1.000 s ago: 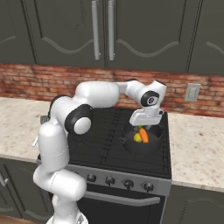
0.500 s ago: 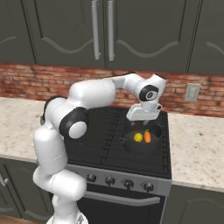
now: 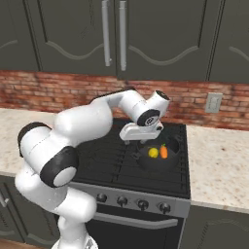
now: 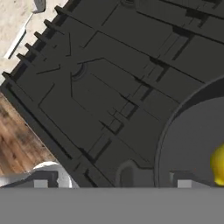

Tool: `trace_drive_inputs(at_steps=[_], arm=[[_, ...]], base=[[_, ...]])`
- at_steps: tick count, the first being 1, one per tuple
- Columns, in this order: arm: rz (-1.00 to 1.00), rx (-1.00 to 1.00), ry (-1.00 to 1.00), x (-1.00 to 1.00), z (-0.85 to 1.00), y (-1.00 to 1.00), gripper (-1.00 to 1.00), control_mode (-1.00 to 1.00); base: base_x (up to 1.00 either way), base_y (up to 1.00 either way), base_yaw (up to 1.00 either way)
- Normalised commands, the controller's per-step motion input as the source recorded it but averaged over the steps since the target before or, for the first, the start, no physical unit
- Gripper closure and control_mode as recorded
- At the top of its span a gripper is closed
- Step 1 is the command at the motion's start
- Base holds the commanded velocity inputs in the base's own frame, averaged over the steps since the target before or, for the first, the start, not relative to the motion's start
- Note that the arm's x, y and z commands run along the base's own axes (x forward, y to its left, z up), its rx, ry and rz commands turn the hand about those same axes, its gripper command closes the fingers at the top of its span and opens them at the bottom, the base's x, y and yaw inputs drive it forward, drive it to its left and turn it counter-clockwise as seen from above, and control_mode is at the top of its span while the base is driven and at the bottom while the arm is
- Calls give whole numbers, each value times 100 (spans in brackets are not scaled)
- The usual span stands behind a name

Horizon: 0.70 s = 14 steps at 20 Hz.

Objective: Put the lemon and carrot in the pot. Retrieve the spatula and lightly stir the vegetables in the pot.

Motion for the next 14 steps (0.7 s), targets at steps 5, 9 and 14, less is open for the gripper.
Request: trace_drive_inputs(at_steps=[5,9,14], arm=[[-21,0,-5,0,20,85,-100,-100],[-17,0,0,3,28,89,-100,-100],[-15,-3,0,0,24,100,-100,-100]], base=[[0,0,0],[0,0,0],[0,0,0]])
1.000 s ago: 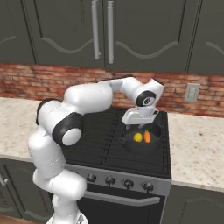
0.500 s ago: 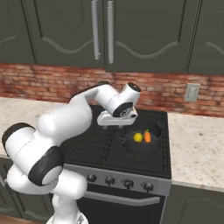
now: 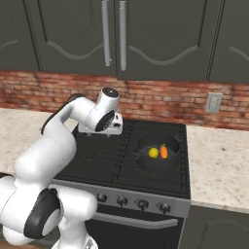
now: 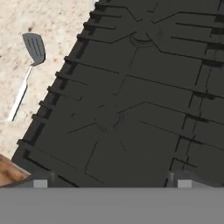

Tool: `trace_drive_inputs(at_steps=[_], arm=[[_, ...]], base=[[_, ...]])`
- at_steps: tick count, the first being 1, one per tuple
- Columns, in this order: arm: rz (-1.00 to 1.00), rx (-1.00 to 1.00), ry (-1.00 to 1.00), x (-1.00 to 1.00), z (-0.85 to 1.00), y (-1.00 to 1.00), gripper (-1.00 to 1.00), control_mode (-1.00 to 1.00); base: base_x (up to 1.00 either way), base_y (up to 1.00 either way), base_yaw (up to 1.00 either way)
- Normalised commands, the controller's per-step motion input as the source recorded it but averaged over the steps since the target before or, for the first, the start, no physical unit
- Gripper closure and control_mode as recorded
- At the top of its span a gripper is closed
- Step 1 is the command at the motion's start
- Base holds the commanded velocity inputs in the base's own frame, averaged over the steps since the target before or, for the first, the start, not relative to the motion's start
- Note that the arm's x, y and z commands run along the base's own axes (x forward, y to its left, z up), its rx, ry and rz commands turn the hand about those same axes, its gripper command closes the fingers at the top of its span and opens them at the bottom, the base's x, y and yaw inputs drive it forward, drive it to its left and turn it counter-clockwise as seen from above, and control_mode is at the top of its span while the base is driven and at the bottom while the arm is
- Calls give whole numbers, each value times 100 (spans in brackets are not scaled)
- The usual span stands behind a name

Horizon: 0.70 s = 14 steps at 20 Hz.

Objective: Put the lemon and carrot in the pot. Retrieve the spatula and lightly stir the vegetables in the pot.

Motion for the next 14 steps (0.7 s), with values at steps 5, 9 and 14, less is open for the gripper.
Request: trace_drive_inputs(at_steps=[5,9,14], arm=[[-13,-3,10,0,6,100,-100,-100],[-5,-4,15,4,0,100,-100,-100],[-2,-4,27,28,0,100,-100,-100]], base=[[0,0,0],[0,0,0],[0,0,0]])
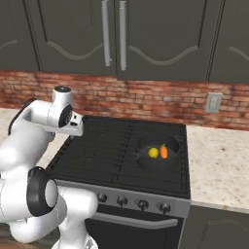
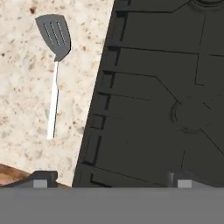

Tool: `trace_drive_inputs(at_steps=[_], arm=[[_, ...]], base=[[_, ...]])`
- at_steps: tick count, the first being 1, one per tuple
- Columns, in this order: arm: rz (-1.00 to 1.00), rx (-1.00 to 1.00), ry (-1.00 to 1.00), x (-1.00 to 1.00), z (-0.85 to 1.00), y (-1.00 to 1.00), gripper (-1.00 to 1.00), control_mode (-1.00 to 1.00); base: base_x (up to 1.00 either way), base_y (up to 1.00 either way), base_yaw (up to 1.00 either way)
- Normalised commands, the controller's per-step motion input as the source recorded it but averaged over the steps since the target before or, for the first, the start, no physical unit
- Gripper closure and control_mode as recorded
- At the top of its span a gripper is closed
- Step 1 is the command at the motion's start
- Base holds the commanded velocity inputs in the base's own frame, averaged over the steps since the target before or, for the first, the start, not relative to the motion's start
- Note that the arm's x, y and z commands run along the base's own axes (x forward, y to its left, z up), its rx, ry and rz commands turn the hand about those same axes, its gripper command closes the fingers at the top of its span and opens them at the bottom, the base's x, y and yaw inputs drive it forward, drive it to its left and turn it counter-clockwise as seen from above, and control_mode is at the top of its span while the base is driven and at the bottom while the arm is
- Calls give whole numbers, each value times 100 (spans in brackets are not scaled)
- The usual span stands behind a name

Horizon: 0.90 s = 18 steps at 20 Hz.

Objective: Put the lemon and carrot in the pot. Retrieve the spatula and lightly stir the vegetables in the pot.

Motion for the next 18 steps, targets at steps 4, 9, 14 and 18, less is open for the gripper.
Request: trace_drive_inputs(at_steps=[4,9,14,18], arm=[[-4,-11,30,31,0,100,-100,-100],[-1,-12,9,17,-27,96,-100,-100],[0,-1,-29,-29,-55,56,-100,-100],[0,0,-10,1,-17,32,-100,-100]], base=[[0,0,0],[0,0,0],[0,0,0],[0,0,0]])
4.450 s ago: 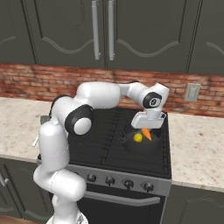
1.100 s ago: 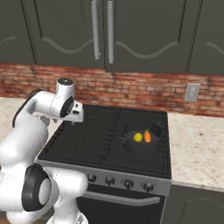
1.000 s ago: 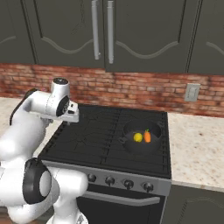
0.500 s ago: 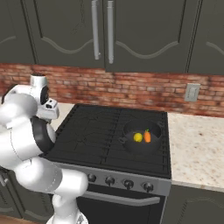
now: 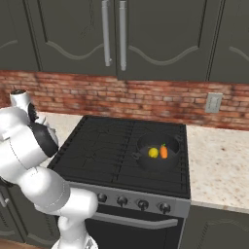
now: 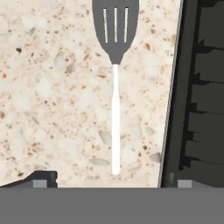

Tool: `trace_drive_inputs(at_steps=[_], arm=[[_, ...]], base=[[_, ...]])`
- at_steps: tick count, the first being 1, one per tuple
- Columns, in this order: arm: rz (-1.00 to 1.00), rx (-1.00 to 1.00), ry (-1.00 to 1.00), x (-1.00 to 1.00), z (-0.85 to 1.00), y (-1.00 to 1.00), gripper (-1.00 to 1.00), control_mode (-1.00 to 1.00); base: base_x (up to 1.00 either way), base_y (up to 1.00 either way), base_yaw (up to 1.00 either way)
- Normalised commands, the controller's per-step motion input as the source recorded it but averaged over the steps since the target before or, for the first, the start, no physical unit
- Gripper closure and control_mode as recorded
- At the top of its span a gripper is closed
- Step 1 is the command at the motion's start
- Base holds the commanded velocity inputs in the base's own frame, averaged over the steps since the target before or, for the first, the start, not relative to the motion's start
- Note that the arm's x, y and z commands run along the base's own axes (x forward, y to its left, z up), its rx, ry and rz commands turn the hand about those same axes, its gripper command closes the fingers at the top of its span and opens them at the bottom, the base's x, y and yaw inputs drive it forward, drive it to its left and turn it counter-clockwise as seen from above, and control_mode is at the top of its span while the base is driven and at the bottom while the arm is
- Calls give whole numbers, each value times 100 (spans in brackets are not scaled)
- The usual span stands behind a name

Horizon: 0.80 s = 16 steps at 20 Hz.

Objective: Put the lemon and carrot in the pot. Retrieve the spatula and lightly stir the vegetables in the pot.

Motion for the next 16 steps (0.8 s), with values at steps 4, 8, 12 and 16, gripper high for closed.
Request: trace_drive_inputs(at_steps=[4,8,12,16], arm=[[-8,1,4,21,-13,0,-100,-100],[-16,7,12,30,-10,0,-100,-100],[-14,1,16,0,-11,0,-100,-100],[-4,-5,7,-2,-41,0,-100,-100]], base=[[0,0,0],[0,0,0],[0,0,0],[0,0,0]])
